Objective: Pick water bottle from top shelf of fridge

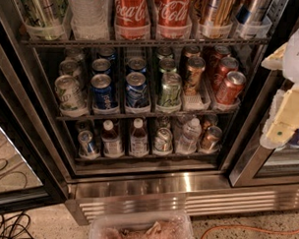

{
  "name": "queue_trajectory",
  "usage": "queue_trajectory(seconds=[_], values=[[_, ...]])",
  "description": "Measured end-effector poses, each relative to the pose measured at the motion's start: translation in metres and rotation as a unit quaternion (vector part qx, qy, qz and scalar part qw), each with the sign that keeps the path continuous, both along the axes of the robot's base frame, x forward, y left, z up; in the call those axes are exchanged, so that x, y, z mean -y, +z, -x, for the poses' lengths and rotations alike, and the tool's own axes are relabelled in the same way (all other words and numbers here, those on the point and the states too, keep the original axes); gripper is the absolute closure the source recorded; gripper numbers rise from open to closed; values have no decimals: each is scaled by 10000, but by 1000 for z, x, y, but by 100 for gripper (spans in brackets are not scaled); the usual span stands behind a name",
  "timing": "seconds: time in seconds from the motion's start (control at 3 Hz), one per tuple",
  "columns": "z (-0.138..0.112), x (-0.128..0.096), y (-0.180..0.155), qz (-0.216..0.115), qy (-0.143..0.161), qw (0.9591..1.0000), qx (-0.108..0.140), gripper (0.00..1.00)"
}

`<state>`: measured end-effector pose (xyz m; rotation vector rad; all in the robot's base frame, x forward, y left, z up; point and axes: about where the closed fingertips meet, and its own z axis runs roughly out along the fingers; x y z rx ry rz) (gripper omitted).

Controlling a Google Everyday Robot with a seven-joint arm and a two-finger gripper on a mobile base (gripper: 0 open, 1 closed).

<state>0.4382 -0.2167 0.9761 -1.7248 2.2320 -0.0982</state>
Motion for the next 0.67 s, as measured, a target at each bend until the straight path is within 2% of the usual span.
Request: queue_trajectory(seconds=[0.33, 0.67], values=[[0, 0, 0, 0, 0, 10000, 1, 0], [-2, -3, 3, -92, 88, 9994, 316, 0]])
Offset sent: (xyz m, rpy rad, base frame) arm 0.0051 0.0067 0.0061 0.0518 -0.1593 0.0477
